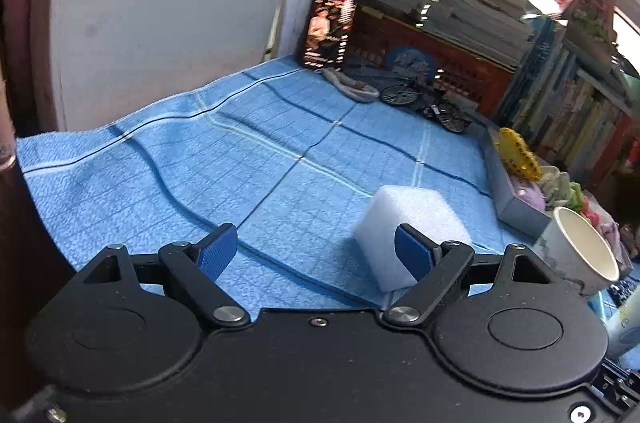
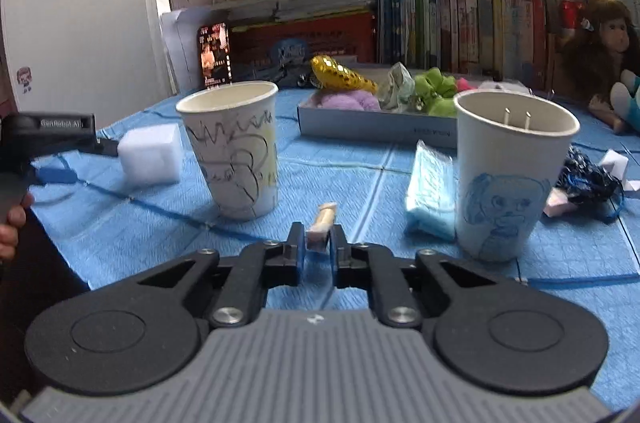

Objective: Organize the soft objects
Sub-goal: 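Grasp the white foam cube with the left tool while the right tool grasps the beige piece, then carry the foam cube and beige piece over the white tray with both tools, then open both tools to release the cube and beige piece into the tray, then move the left tool to the light blue mask packet while the right tool approaches the white tissue, then grasp the mask packet with the left tool while the right tool grasps the white tissue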

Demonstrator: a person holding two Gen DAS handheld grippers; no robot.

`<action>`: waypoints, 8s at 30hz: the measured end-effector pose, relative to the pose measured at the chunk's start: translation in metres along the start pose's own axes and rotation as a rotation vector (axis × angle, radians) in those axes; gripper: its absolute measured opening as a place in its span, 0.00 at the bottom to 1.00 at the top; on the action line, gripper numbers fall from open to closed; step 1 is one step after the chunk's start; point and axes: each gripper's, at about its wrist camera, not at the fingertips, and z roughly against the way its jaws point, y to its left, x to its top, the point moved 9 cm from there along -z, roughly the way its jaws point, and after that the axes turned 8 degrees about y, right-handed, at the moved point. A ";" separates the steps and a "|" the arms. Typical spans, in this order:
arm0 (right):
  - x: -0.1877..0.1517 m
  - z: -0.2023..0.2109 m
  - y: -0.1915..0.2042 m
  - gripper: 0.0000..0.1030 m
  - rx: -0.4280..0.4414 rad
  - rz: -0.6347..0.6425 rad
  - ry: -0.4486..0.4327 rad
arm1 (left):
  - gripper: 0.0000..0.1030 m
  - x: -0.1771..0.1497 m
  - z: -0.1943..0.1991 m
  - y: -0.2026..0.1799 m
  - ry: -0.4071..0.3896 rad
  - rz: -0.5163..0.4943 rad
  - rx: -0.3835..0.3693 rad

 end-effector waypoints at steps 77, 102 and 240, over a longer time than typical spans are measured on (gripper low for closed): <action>0.098 0.059 -0.029 0.23 -0.027 -0.076 -0.172 | 0.51 0.075 0.048 -0.155 -0.053 -0.318 -0.288; 0.155 -0.081 -0.144 0.23 0.001 -0.219 0.268 | 0.51 0.054 -0.095 -0.338 0.476 -0.428 -0.249; 0.042 -0.004 -0.265 0.39 -0.208 -0.557 0.058 | 0.22 -0.132 0.017 -0.261 0.262 -0.509 -0.369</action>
